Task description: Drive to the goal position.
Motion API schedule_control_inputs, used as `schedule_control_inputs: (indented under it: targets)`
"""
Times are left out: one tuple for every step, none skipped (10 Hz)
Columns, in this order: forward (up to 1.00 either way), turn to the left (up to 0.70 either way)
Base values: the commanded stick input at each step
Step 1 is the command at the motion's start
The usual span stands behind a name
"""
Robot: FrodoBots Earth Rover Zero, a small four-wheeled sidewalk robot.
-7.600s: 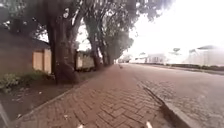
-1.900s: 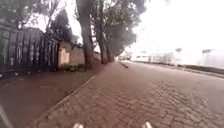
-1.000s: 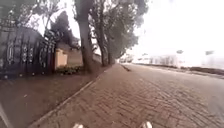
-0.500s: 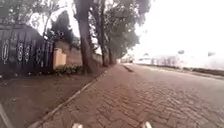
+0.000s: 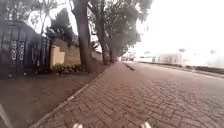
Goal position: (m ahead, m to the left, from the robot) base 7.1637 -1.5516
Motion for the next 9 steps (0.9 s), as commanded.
schedule_control_inputs:
  targets:
    - [0.7, 0.0]
    - [0.7, 0.0]
    - [0.7, 0.0]
    - [0.7, 0.0]
    - [0.7, 0.0]
    - [0.7, 0.0]
    - [0.7, 0.0]
    - [0.7, 0.0]
    - [0.7, 0.0]
